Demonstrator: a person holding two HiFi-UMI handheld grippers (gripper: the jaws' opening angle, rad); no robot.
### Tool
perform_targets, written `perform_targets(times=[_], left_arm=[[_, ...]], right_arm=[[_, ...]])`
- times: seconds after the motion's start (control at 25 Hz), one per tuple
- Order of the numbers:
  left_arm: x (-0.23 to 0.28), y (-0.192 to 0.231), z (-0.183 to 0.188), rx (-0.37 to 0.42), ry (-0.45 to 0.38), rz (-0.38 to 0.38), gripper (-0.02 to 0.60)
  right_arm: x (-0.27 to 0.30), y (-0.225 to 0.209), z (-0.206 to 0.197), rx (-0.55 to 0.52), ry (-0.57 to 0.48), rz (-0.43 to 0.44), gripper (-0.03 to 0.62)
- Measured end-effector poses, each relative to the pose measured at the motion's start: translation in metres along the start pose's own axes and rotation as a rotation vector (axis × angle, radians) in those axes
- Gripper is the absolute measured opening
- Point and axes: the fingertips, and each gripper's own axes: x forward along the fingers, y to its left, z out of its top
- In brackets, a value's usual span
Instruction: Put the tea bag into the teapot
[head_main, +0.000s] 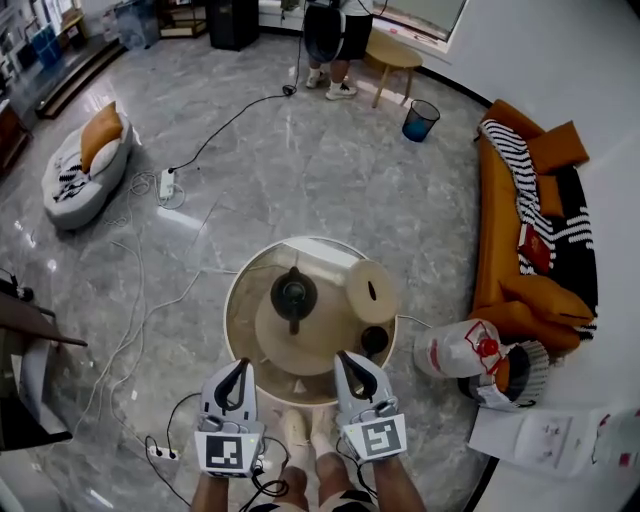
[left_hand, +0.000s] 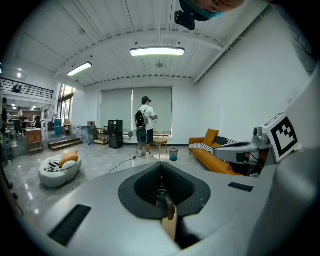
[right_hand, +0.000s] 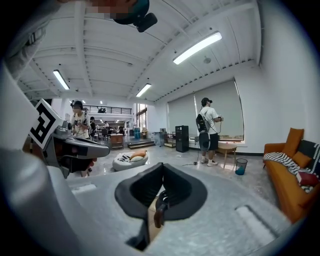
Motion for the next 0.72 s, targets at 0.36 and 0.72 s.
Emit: perform_targets(times=[0.36, 0.72], left_arm=[[-0.010, -0.017, -0.040, -0.022, 0.059, -0.047, 0.017], [0.000, -0.035, -0.113, -0.047, 0.147, -0.070, 0.017]], right_arm=[[-0.019, 0.015, -0.038, 0.024, 0.052, -0.003, 0.000], [-0.018, 0.021, -0.120, 0.058, 0.154, 0.030, 0.000]])
